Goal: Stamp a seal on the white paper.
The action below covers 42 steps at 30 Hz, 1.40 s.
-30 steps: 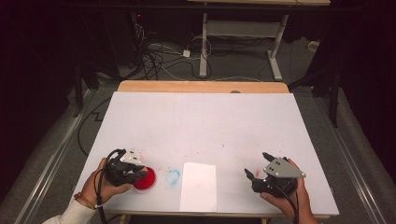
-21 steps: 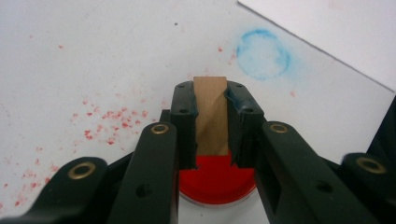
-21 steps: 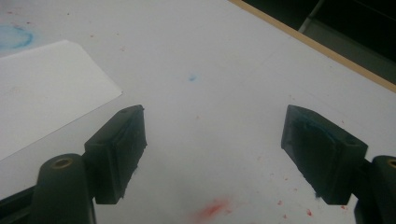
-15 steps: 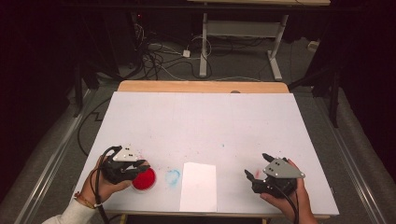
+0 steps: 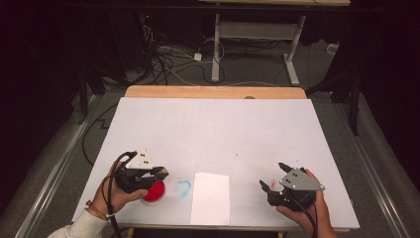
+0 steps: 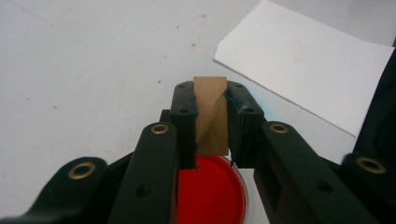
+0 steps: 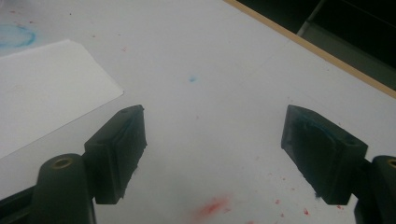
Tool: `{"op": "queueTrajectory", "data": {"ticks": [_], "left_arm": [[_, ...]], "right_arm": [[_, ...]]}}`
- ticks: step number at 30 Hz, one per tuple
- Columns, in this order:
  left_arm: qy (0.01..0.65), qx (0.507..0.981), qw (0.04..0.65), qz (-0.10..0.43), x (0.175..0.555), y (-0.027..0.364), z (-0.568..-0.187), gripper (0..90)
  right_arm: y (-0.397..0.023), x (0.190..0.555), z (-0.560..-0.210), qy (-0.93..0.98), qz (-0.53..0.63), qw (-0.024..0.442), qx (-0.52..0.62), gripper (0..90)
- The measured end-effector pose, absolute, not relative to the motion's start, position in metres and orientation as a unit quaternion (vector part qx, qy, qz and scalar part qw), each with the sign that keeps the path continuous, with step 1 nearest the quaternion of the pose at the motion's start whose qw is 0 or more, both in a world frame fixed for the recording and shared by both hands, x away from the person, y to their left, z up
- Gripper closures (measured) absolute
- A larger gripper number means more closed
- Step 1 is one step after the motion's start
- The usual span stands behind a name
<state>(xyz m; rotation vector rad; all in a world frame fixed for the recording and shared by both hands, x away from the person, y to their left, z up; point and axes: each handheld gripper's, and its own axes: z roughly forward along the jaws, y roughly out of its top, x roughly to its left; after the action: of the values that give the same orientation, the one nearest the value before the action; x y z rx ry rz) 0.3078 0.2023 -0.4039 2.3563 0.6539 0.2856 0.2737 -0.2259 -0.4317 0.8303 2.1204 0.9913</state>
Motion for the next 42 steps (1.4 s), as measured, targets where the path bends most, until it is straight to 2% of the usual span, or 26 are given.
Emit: {"op": "queueTrajectory", "data": {"ticks": [18, 42], "left_arm": [[0.198, 0.92, 0.321, 0.107, 0.312, 0.157, -0.397, 73.8], [0.131, 0.947, 0.287, 0.061, 0.316, 0.096, -0.418, 73.7]], "right_arm": [[-0.226, 0.272, -0.431, 0.808, 0.378, 0.325, 0.315, 22.6], [-0.224, 0.272, -0.434, 0.813, 0.373, 0.319, 0.312, 22.5]]}}
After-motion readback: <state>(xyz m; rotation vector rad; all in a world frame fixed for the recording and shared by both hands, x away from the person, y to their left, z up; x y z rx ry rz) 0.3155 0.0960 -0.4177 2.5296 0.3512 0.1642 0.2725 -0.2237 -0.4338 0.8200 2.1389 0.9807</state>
